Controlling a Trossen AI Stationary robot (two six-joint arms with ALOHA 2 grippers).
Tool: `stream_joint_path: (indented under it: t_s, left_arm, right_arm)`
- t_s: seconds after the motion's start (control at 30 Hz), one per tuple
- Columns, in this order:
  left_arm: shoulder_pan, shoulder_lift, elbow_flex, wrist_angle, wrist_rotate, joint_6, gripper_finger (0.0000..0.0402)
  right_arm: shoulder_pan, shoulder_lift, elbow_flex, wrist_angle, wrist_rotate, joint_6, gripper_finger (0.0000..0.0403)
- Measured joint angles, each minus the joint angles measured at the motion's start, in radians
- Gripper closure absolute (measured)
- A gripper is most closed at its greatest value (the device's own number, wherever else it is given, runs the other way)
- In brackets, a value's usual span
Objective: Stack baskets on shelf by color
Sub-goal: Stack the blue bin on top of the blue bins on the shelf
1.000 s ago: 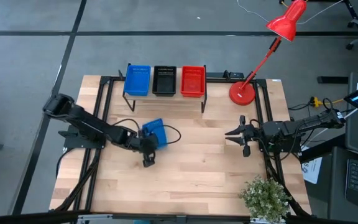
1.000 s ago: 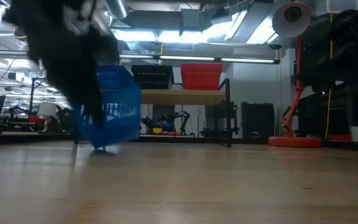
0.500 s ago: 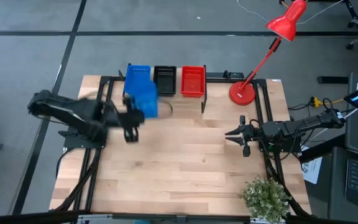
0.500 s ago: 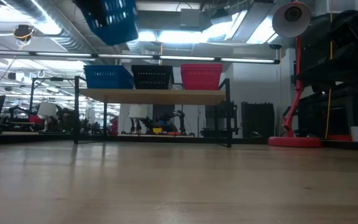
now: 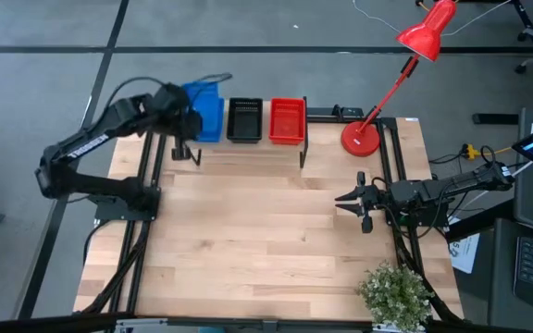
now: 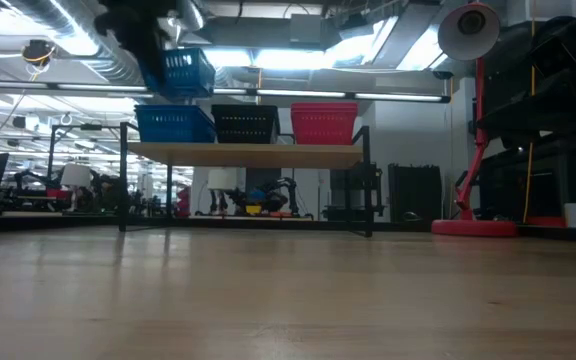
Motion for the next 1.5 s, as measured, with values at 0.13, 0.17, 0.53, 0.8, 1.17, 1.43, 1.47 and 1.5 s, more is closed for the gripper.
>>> stream_joint_path:
  t_s: [0.13, 0.17, 0.53, 0.8, 1.17, 1.43, 1.47, 1.5]
  left_arm:
    - [0.136, 0.031, 0.0, 0.013, 0.142, 0.095, 0.0401]
    - [0.161, 0.039, 0.0, 0.01, 0.153, 0.105, 0.0401]
    - [0.244, 0.124, 0.0, -0.016, 0.201, 0.033, 0.0401]
    - [0.243, 0.126, 0.0, -0.014, 0.193, 0.009, 0.0401]
    - [0.189, 0.126, -0.001, -0.018, 0.216, 0.041, 0.0401]
    - [0.179, 0.126, -0.001, -0.024, 0.211, -0.008, 0.0401]
    - [0.179, 0.126, -0.001, -0.024, 0.208, -0.009, 0.0401]
    - [0.179, 0.126, -0.001, -0.024, 0.2, -0.009, 0.0401]
  right_arm:
    - [0.0, 0.0, 0.0, 0.0, 0.0, 0.001, 0.0321]
    - [0.0, 0.0, 0.0, 0.0, 0.0, 0.001, 0.0321]
    - [0.0, 0.0, 0.0, 0.0, 0.0, 0.0, 0.0321]
    - [0.0, 0.0, 0.0, 0.0, 0.0, -0.002, 0.0321]
    - [0.0, 0.0, 0.0, -0.005, 0.0, -0.002, 0.0321]
    - [0.0, 0.0, 0.0, -0.007, 0.0, -0.002, 0.0321]
    - [0.0, 0.0, 0.0, -0.007, 0.0, -0.002, 0.0321]
    - [0.0, 0.0, 0.0, -0.007, 0.0, -0.002, 0.0321]
